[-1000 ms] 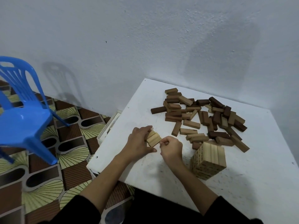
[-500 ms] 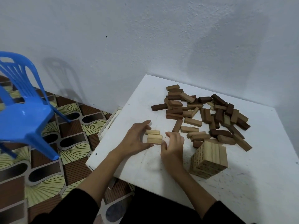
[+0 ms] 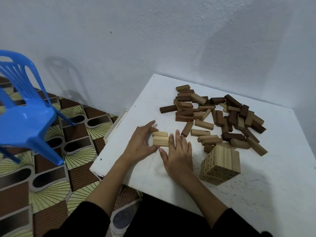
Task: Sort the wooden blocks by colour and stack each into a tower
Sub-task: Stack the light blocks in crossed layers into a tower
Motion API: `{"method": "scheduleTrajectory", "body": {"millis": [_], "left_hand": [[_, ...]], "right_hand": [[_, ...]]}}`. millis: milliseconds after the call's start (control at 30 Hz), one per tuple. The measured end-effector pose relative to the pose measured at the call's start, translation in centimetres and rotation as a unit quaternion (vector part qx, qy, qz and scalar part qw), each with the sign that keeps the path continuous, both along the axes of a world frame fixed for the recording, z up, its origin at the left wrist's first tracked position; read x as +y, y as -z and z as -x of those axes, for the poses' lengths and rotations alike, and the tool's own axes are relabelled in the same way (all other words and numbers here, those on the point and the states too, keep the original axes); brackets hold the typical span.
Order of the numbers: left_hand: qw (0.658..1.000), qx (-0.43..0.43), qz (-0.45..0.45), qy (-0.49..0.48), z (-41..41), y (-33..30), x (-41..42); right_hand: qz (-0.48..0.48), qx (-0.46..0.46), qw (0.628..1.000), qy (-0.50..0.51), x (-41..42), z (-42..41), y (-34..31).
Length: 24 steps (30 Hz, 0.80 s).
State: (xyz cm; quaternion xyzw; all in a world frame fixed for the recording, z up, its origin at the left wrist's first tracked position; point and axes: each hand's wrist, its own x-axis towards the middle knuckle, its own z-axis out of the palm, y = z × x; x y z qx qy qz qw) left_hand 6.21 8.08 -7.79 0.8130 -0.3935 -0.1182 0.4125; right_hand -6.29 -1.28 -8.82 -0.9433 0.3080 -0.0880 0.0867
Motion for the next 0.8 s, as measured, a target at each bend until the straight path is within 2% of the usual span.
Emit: {"method": "scheduleTrajectory", "body": {"millis": [800], "left_hand": [[1.0,-0.005,-0.016,-0.006,-0.15,0.62,-0.3]], "right_hand": [[0.038,-0.018,0.999,0.008,-0.26,0.09,0.46]]}}
